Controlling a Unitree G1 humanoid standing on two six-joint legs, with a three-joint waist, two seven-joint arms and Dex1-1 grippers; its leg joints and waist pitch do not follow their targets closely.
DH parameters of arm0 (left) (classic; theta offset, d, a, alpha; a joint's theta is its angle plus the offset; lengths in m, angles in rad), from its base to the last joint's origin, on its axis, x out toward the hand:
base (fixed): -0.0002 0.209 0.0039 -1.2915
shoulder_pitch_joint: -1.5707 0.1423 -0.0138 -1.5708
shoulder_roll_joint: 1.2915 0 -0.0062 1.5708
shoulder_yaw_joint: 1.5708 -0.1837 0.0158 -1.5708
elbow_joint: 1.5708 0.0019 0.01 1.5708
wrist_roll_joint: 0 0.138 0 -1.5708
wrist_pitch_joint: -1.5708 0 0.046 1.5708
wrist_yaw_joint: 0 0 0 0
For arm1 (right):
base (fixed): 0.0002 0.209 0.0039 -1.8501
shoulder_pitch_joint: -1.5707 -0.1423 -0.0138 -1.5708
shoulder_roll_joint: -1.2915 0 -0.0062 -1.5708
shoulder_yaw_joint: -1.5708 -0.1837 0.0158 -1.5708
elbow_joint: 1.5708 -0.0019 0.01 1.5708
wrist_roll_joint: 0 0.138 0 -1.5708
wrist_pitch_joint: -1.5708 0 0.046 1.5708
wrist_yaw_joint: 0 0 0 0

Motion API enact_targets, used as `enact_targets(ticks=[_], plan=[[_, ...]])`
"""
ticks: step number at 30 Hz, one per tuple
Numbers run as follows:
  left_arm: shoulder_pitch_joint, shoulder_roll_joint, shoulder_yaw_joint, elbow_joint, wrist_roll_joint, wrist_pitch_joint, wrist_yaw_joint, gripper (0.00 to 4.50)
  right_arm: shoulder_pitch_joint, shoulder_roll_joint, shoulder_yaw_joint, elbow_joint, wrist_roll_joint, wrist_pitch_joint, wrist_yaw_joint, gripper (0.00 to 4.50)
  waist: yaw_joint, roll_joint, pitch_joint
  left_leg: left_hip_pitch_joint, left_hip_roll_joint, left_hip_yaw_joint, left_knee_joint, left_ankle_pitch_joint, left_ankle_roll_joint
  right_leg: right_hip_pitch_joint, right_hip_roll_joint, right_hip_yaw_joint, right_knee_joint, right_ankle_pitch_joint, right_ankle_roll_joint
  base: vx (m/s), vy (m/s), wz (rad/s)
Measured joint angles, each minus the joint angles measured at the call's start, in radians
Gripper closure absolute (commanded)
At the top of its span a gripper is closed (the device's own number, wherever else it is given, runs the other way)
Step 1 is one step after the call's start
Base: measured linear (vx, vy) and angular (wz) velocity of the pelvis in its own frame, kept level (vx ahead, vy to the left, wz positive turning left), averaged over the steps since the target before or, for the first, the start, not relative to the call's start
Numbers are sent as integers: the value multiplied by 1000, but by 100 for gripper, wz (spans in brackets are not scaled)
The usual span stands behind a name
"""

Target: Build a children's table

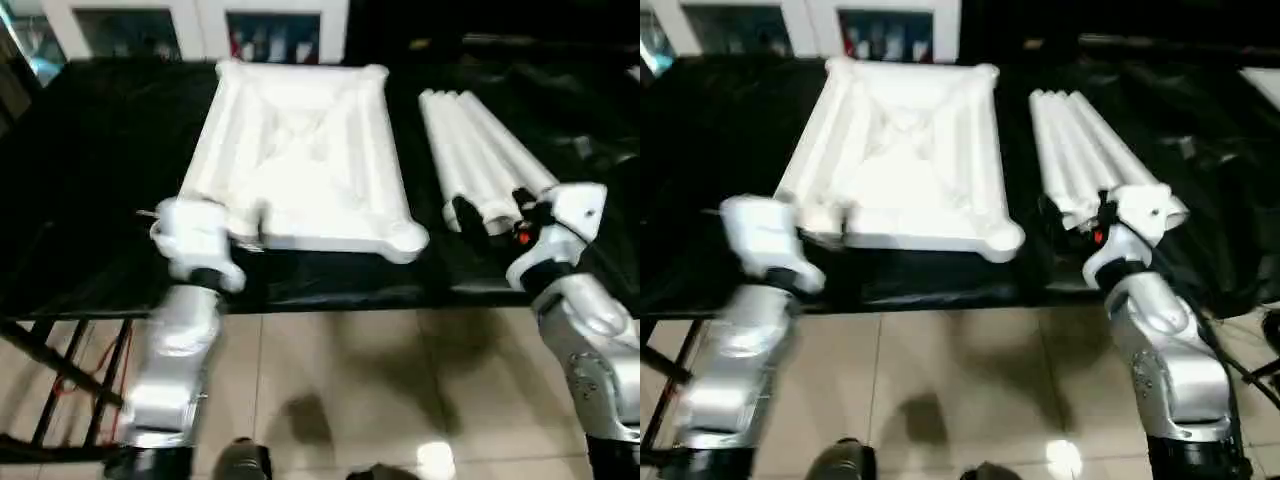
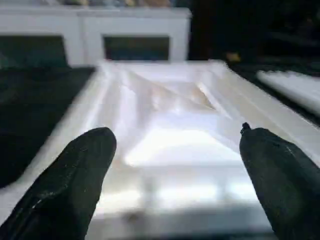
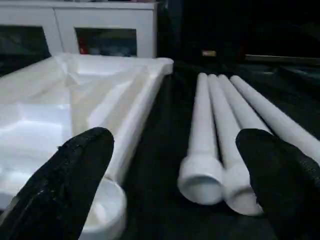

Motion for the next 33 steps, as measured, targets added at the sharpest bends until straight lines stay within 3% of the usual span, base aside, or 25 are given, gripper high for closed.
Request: enact_targets(ticks=[1,2,3,4,5,6,7,8,12,15,16,18,19,21,22,23,24,25,26,27,29,30,31,32,33], plan=[[10,28,-3,-5,6,4,-13,0,20,11,6,0,-5,0,0,4,2,12,-6,10,-4,-11,-51,-31,-20,0,17,-19,-19,12,1,-43,-110,3],[29,47,12,-17,6,19,-25,0,47,24,26,0,-6,5,1,4,11,17,-11,9,15,-24,-68,-11,-57,0,21,-41,-45,34,9,-23,-108,0],[48,50,28,-35,2,36,-30,0,59,30,43,-3,-5,11,2,4,10,18,-16,5,21,-24,-69,-5,-72,-7,16,-33,-28,31,24,-23,-108,0],[66,50,39,-54,1,45,-30,0,67,39,61,-8,-5,17,4,4,10,13,-19,5,18,-24,-64,-5,-75,-22,-3,-2,8,15,43,-17,-82,-3],[78,50,53,-73,4,48,-24,0,76,47,82,-23,-6,23,3,4,11,2,-25,1,8,-21,-57,-4,-78,-35,-41,40,35,-2,63,-39,-65,6],[85,49,59,-84,13,43,-15,0,80,54,95,-29,-6,22,1,4,16,-5,-30,1,6,-19,-56,-2,-79,-38,-57,47,42,-1,69,-39,-65,6],[87,38,62,-87,20,38,-4,0,85,62,103,-29,-7,21,-4,4,27,-9,-32,5,8,-19,-63,3,-86,-36,-57,46,40,1,66,-84,-83,1],[92,19,62,-88,23,37,10,0,87,73,106,-27,-8,20,-15,4,37,-11,-33,20,10,-18,-78,12,-109,-30,-56,44,35,2,67,-97,-93,-1],[98,2,64,-73,23,36,39,0,87,95,112,11,-32,-4,-10,4,36,-11,-32,45,18,-6,-110,21,-126,-12,-53,41,10,4,66,-90,-50,0],[88,18,60,-52,26,33,39,0,86,95,125,28,-67,-23,1,4,29,-10,-32,48,24,-7,-120,21,-126,0,-53,27,-14,4,66,-71,13,-3],[86,21,58,-49,31,30,33,0,80,96,127,37,-73,-25,3,4,30,-11,-32,42,23,-12,-122,21,-126,6,-56,19,-19,4,66,-76,29,-2],[68,19,47,-45,34,19,18,0,67,96,123,54,-79,-36,1,4,17,-6,-34,24,2,-55,-122,23,-125,19,-78,-30,-31,4,66,-66,44,23],[60,17,45,-45,35,17,14,0,58,98,122,55,-79,-40,-1,4,14,-6,-35,22,-6,-65,-121,24,-124,18,-88,-43,-32,4,66,-36,40,51],[59,26,46,-38,37,16,6,0,35,118,122,58,-74,-41,0,4,19,0,-29,42,4,-47,-121,23,-125,29,-87,-40,-39,4,67,-36,12,31],[59,30,46,-37,37,16,3,0,32,120,123,58,-75,-41,1,4,23,9,-25,54,10,-45,-122,19,-129,46,-87,-50,-49,3,67,0,0,0],[57,39,46,-37,38,16,0,0,32,119,124,58,-80,-45,7,4,30,27,-18,57,24,-33,-129,19,-129,73,-85,-63,-41,-25,67,-66,31,3],[42,44,43,-32,38,16,-2,0,38,115,120,53,-83,-52,10,4,48,23,-19,55,24,-10,-130,19,-129,67,-85,-58,33,-60,53,-66,31,3],[32,51,37,-30,40,15,-6,0,49,111,113,53,-87,-55,11,4,75,-1,-28,54,33,30,-130,19,-129,73,-86,-36,86,-85,40,-47,-5,18],[33,53,38,-29,45,12,-8,0,42,110,114,54,-90,-56,12,4,91,-51,-42,54,25,77,-109,19,-129,90,-88,17,105,-157,71,168,-150,29],[47,49,38,-21,52,13,-9,0,37,107,112,55,-90,-57,12,4,108,-22,-40,51,29,42,-52,-8,-128,95,-79,30,114,-166,67,168,-150,29],[64,51,27,-4,57,16,-16,0,47,113,110,60,-93,-58,10,4,146,6,-47,63,5,-61,31,-30,-97,109,-63,46,95,-164,69,194,-32,4],[46,51,24,-1,58,16,-21,0,54,113,105,63,-94,-57,9,4,153,14,-53,76,14,-59,-28,-47,-97,111,-40,59,74,-154,65,132,35,9],[26,57,24,0,59,15,-25,0,53,120,101,71,-95,-57,8,4,154,19,-57,92,23,-51,-67,-47,-146,107,-30,65,60,-145,58,24,5,54],[20,70,29,-1,60,13,-28,0,44,132,112,83,-95,-57,9,4,150,8,-60,96,22,-44,-91,-38,-139,102,-28,74,49,-142,41,69,-16,40],[24,76,43,3,61,14,-28,0,23,145,125,85,-95,-57,10,4,148,6,-61,97,20,-48,-93,-42,-135,74,-33,70,89,-140,30,69,-16,40]])
